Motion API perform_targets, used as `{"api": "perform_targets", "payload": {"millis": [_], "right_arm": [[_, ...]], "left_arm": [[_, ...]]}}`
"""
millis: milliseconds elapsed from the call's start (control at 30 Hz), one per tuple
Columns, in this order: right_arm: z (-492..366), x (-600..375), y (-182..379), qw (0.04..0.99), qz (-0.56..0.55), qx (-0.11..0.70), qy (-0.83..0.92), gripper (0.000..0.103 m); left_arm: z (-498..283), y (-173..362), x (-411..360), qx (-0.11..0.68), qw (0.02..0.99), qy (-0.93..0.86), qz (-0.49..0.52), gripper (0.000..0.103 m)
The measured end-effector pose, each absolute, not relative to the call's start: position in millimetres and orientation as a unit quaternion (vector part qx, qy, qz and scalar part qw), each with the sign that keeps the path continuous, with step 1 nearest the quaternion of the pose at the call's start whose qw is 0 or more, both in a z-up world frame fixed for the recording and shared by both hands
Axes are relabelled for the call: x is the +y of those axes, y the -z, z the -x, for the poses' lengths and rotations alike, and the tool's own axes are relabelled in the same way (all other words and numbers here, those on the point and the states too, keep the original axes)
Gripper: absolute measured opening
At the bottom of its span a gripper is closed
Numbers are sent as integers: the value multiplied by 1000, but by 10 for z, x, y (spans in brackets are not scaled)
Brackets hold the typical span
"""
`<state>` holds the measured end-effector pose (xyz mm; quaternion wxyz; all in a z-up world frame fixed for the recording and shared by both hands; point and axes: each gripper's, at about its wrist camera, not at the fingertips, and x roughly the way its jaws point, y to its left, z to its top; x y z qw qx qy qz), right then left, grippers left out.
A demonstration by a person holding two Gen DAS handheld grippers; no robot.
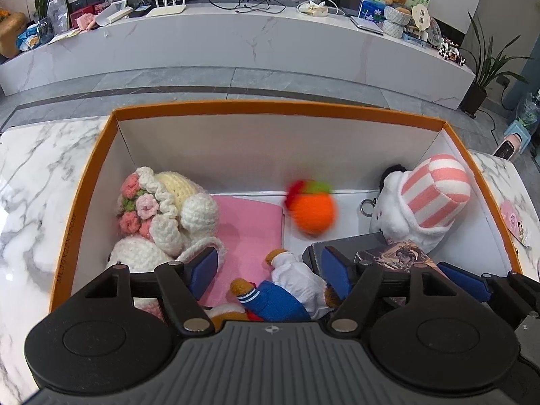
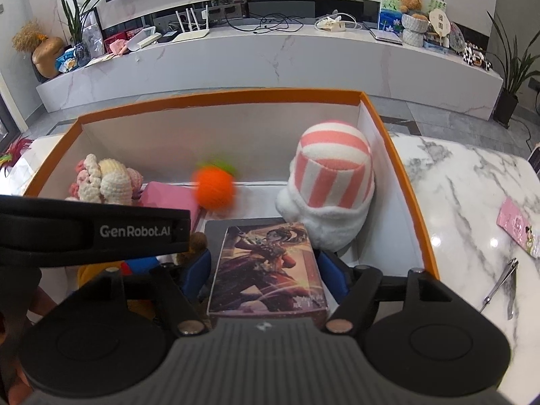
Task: Organize objects
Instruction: 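Lower the fruit and card box into the orange box and open both tools, then withdraw both tools from the box toward the lotion tube and tape measure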
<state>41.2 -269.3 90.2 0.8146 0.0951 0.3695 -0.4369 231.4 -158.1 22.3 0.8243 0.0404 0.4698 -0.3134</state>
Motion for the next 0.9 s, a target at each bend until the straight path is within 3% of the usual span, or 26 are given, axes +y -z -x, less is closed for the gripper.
{"api": "perform_targets", "payload": {"millis": [267,367,633,900], "right_arm": [[-381,-2459,-1109,835,-58,349,421,83],[-335,-2280,-1221,840,-28,341,422,92],[-3,-1832,-1504,859,-10,314,404,92],[143,-1420,-1448,876,-31,319,359,96]], "left_arm": [[-2170,-535,-1404,433,839,328,-31,80],[-2091,-725,-1230,412,847,334,-34,80],[-1826,-1191,-564,362,874,320,-39,82],[-1407,-855,26,371,877,295,-76,86]]}}
